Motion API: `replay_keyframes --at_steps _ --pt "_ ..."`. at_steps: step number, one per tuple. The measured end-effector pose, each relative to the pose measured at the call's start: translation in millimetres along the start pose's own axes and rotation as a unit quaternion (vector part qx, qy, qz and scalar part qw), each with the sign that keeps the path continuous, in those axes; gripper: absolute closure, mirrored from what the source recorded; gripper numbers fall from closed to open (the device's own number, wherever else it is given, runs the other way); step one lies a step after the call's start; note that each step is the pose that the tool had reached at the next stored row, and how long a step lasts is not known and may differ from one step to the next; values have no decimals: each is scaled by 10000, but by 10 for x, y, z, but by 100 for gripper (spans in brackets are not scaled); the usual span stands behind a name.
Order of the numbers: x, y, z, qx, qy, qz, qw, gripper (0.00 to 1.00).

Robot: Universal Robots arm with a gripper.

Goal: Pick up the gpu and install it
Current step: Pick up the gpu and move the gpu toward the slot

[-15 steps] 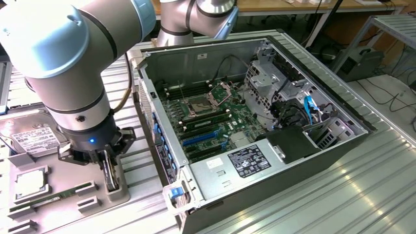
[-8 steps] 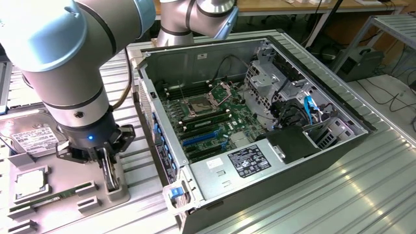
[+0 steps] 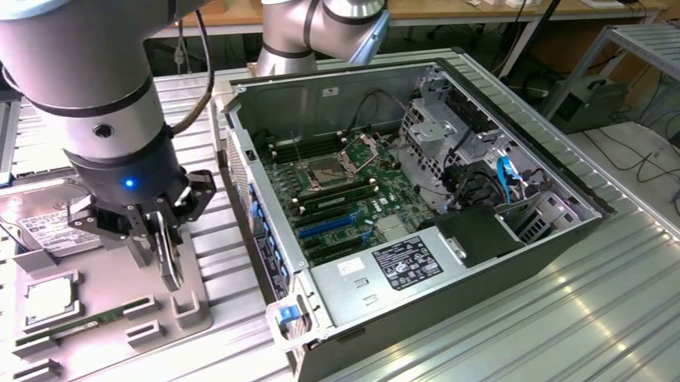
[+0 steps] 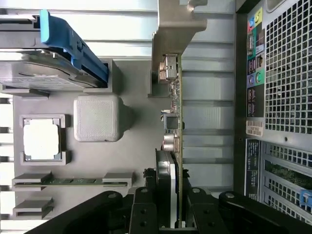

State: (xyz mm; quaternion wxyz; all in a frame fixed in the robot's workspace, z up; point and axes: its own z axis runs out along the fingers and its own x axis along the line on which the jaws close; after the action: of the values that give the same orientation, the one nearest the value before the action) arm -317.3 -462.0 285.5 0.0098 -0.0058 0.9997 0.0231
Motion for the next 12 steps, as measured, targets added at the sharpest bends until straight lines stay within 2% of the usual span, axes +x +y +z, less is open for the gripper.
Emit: replay_keyframes --at_steps 1,2,3,4,6,7,8,10,12 --pt "-2 4 -90 -1 -1 0 10000 72" --pt "-3 6 -139 -2 0 0 10000 72" --pt "-5 12 -271 -2 0 0 10000 72" --pt "-7 16 -345 -3 -2 0 10000 72" --pt "-9 19 -429 -1 0 0 10000 72" --pt "-12 27 -593 -2 0 0 10000 72" --pt "-14 32 -707 -6 -1 0 10000 72" --pt "-16 36 -793 -17 -1 0 10000 72" --pt "-16 37 -817 -20 0 0 10000 72"
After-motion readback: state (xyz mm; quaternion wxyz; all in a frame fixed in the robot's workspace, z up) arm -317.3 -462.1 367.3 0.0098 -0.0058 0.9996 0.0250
